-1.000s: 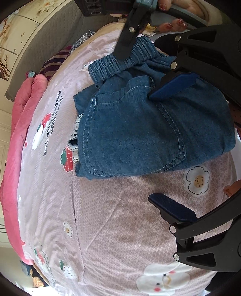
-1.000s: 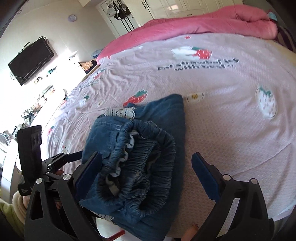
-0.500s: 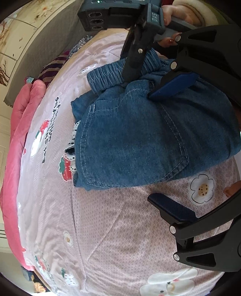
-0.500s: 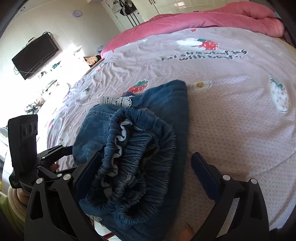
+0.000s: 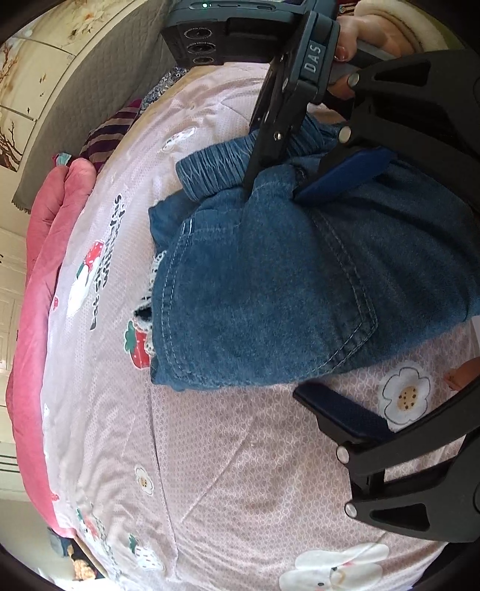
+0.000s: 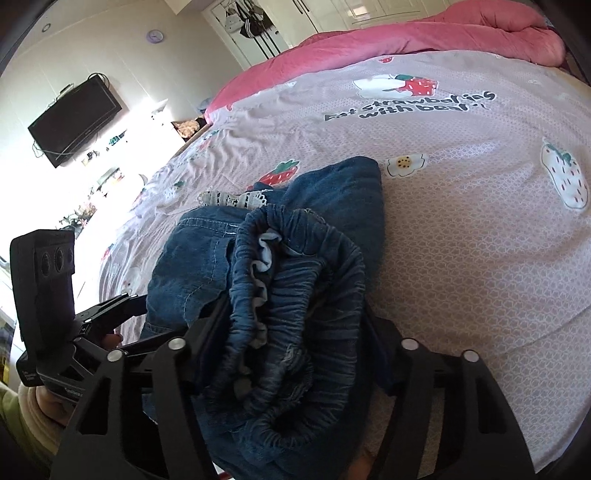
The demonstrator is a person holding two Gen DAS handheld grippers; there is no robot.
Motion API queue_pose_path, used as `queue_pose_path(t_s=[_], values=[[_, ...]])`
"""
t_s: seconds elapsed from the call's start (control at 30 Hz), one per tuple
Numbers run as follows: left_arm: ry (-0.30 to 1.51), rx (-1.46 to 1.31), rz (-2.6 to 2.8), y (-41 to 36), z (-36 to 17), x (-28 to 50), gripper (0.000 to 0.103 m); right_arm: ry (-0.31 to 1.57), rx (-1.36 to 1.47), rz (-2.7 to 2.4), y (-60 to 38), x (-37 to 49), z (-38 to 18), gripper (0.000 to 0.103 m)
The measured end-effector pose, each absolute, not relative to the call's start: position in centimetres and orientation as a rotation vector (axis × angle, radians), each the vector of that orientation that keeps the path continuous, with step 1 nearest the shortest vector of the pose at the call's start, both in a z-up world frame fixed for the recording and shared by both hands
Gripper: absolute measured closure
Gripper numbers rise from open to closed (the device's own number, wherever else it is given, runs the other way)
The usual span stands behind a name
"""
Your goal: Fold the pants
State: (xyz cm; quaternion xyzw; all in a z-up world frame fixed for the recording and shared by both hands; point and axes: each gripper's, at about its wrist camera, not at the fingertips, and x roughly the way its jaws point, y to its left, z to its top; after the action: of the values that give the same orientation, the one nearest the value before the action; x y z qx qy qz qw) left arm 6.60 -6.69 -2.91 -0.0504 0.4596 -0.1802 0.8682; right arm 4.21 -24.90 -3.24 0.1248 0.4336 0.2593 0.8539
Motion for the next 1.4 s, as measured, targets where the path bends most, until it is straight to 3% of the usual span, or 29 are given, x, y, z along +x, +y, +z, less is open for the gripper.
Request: queue_pose_path(t_s=[0.13,0.23,0.37,0.87,1.4], values=[[0.955,-0.104,-0.388,-7.0,-2.8,6.4,0.029,0.906,0.258,0.542,-24.9,4.0,-3.1,0.049],[0.956,-0.110,-0.409,-7.2,-2.8,6.3,0.047,0.901,0.254,0.539,-24.8,4.0,-3.0,0.051],[0.940,-0.102,-0.416,-7.4,-2.4,6.1,0.063,0.886,0.232,0.532,-24.6,3.7,-2.7,0.055],[0.890,-0.106,-0.419,-6.8,-0.4,5.0,0.078,0.821,0.150,0.524,-23.4,2.2,-0.8,0.062],[0.805,-0.100,-0.382,-5.3,3.2,5.5,0.078,0.739,0.103,0.557,-21.3,3.4,2.6,0.063]])
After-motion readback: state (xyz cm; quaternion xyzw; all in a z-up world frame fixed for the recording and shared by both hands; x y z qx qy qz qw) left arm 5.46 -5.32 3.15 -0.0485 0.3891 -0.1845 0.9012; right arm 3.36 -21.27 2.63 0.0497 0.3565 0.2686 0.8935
